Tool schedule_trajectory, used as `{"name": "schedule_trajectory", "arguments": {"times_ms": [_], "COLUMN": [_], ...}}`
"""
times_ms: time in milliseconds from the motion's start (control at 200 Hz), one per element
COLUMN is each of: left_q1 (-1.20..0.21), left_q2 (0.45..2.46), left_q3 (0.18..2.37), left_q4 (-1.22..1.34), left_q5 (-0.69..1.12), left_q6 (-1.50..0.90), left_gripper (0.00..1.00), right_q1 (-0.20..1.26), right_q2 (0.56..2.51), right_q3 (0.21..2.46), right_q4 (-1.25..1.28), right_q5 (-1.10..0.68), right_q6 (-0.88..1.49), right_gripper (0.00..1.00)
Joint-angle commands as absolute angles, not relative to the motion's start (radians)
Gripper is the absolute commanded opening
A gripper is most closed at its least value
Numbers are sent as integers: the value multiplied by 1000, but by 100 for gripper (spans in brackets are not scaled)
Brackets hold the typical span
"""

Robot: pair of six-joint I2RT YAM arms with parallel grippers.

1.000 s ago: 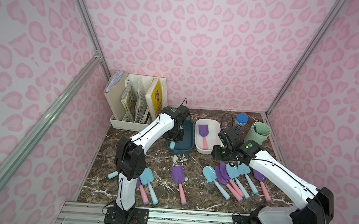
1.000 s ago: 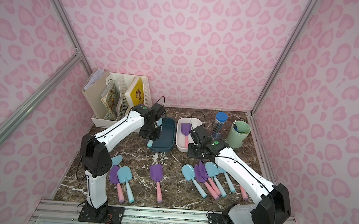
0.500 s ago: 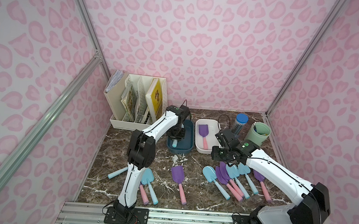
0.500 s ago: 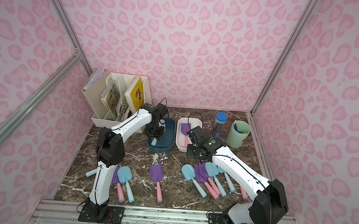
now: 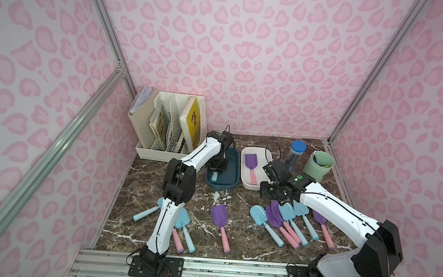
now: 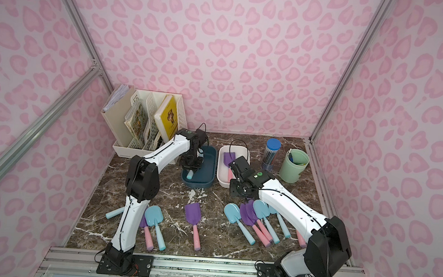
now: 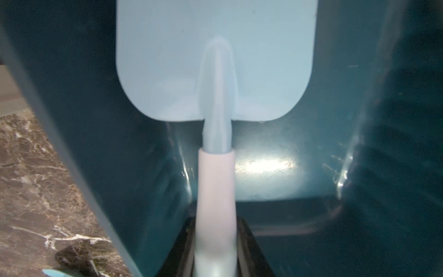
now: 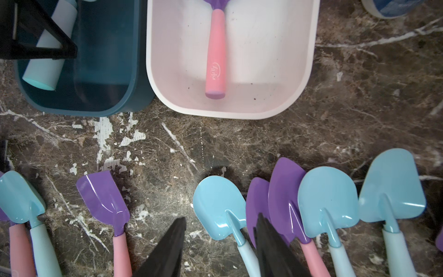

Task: Sort the small shovels by color and place them into the storage box
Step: Place the shovel in the storage box.

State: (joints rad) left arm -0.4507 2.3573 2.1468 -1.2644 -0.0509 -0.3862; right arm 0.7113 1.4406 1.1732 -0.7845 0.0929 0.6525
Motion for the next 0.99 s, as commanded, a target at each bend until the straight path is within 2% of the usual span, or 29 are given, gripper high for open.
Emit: {"name": "schedule_trajectory", "arguments": {"times_ms": [0, 715, 835, 990], "left_q1": [-450, -449, -448, -448], "left_q2": [2367, 2422, 2430, 2434], "left_q3": [2154, 2154, 2153, 2154], "left_q4": [-1276, -1251, -1255, -1259], "left_q5": [-70, -98, -98, -101], "left_q6": [-371, -376, -376, -377], "left_gripper": [5, 9, 13, 22], "right_q1": [713, 716, 716, 716], "right_q2": [1446, 1460, 1452, 1441], "right_q3": [1181, 1165, 1158, 1146], "right_q4": [-775, -753, -752, -754], "right_q5": [100, 101, 104, 112], "right_q6": [651, 653, 653, 651], "right_gripper": [52, 52, 53, 53]}}
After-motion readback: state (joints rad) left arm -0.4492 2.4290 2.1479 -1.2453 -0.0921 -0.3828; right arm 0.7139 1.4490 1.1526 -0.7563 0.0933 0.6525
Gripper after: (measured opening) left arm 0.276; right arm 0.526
